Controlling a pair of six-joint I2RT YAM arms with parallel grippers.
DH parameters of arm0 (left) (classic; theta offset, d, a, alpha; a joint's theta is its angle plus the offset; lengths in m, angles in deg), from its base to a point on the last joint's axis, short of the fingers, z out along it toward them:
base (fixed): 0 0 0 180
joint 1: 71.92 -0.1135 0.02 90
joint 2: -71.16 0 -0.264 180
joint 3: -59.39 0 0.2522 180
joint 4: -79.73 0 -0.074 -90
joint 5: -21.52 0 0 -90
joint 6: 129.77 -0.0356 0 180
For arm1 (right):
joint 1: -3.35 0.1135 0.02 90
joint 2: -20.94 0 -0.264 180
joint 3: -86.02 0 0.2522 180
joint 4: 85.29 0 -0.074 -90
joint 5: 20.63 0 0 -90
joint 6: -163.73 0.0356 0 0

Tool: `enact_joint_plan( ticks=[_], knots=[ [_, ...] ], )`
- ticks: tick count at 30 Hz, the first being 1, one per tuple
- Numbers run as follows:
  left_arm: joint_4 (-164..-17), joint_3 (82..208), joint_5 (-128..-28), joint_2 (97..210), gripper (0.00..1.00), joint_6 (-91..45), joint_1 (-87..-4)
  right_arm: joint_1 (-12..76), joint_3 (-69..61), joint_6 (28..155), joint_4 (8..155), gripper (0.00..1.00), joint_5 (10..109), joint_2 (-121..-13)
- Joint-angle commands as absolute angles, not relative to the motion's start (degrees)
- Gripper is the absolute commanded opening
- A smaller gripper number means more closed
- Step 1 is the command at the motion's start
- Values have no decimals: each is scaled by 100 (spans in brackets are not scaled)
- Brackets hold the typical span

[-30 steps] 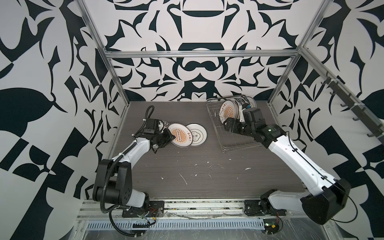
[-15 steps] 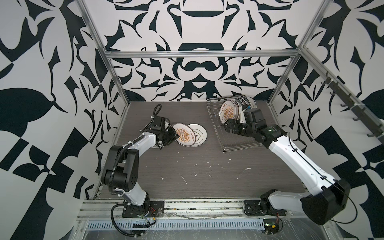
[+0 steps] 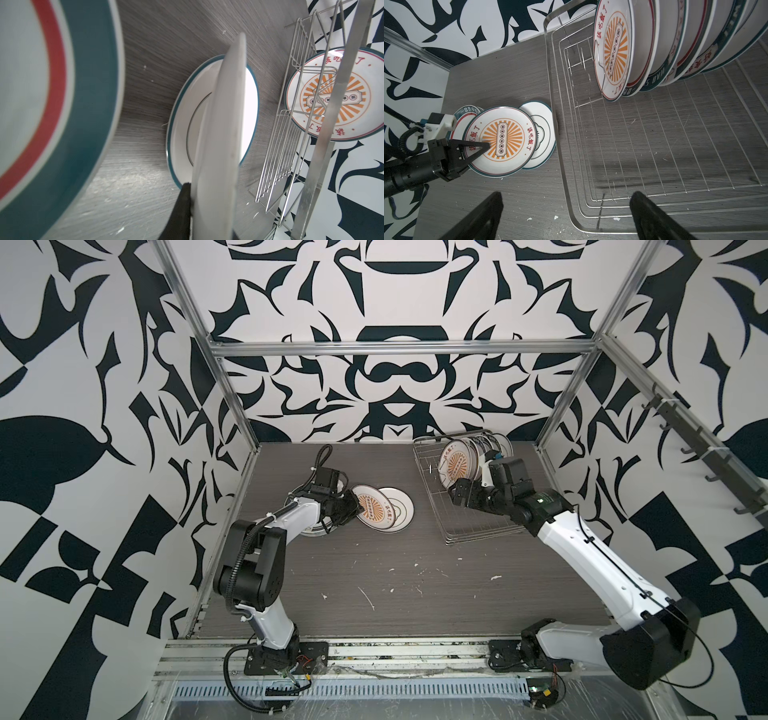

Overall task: Unload the plates from the dish rack
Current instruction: 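Lower the sunburst plate flat onto the white plate with the left gripper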

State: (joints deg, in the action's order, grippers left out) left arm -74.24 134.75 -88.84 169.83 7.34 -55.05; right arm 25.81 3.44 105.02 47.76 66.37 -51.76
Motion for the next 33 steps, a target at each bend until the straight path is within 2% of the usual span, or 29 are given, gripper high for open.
enact_joint_plan(
  ticks=[1, 6, 18, 33],
  knots=[
    [-7272, 13663, -8822, 17132, 19, 734, -5452, 2548, 361, 10432, 4871, 100, 6595, -5071],
    [-7059, 13823, -8731, 17283, 28, 760, -5406, 2498, 430, 10414, 4861, 100, 6579, -4991],
    [-6763, 14152, -8638, 17589, 33, 791, -5246, 2383, 555, 10397, 4815, 100, 6533, -4755],
    [-6157, 14423, -8243, 17728, 46, 804, -5197, 2359, 529, 10449, 4645, 99, 6542, -4674]
  ],
)
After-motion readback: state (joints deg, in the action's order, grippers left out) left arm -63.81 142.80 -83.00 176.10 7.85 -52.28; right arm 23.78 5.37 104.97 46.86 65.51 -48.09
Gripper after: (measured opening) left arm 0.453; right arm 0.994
